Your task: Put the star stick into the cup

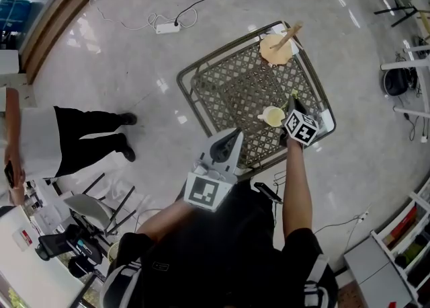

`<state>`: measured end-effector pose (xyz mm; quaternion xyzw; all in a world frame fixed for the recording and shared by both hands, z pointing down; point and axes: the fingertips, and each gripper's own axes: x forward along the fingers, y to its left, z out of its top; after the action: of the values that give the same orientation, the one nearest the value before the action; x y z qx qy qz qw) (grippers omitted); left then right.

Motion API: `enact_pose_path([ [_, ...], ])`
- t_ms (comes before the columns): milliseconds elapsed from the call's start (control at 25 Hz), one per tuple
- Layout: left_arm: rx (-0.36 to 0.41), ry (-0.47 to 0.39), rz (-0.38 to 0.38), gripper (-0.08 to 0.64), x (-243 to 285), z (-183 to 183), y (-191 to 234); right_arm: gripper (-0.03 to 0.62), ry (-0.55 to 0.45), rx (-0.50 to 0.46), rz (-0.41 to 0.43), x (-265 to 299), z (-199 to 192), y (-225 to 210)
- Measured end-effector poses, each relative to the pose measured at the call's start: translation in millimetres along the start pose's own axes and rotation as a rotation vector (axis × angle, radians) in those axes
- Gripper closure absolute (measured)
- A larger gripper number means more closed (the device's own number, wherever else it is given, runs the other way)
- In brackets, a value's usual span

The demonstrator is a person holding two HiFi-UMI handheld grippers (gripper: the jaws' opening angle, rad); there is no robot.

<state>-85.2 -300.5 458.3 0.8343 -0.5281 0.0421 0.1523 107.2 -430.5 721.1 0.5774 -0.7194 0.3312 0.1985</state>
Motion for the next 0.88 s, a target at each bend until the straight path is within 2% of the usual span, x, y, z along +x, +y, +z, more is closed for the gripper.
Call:
enact_pose_path([
  [240, 0.016, -0.026, -0.002, 0.545, -11, 4, -13, 0.569, -0.03, -0.003, 0.004, -19, 3, 0],
  [440, 0.059, -0.071, -0.004, 0.545, -25, 14, -40, 0.569, -0.065, -0.013, 0.019, -51, 4, 2],
  [880, 0.084, -0.157, 0.045, 0.545, -93, 16, -121, 0.571, -0.175, -0.046, 0.098, -169, -15, 12],
])
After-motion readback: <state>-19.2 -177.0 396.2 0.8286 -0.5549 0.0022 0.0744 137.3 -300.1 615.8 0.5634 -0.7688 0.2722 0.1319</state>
